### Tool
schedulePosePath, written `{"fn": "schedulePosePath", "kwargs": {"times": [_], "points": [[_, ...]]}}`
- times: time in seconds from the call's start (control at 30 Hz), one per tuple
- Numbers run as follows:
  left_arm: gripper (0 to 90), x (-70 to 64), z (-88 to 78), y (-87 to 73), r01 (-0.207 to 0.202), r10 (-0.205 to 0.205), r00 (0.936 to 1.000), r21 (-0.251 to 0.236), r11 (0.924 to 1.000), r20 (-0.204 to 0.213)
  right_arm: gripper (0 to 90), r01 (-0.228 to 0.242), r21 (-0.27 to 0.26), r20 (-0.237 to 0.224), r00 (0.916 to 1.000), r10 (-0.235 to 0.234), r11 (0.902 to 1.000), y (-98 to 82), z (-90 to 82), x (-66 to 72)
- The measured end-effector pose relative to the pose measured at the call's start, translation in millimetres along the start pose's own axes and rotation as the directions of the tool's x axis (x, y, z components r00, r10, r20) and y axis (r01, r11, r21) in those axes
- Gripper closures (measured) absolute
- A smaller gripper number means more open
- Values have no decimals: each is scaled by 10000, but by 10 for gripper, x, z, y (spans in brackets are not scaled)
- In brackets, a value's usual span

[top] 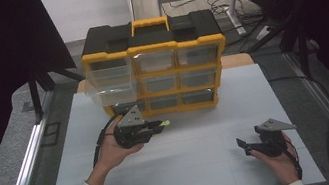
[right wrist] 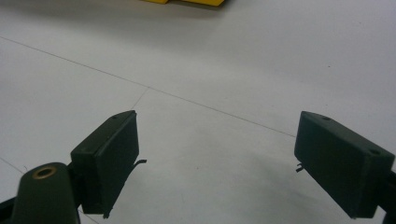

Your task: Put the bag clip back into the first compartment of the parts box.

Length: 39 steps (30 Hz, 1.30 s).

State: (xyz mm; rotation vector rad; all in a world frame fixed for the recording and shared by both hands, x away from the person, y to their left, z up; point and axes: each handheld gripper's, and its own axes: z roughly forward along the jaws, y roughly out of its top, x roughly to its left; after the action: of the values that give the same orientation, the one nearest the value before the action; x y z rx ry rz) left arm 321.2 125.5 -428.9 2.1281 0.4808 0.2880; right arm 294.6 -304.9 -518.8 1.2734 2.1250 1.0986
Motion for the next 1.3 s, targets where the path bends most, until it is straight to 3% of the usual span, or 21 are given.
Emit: {"fn": "schedulePosePath", "kwargs": {"times": [0.63,1.3], "points": [[776,-13,-206,79,224,-263,9981,-701,9973,-552,139,3,45,-17,10000,-3,10000,-2,4,0],[776,6,-468,128,432,-600,9916,-1439,9887,-1150,139,37,84,51,10000,-38,10000,-3,4,3]]}}
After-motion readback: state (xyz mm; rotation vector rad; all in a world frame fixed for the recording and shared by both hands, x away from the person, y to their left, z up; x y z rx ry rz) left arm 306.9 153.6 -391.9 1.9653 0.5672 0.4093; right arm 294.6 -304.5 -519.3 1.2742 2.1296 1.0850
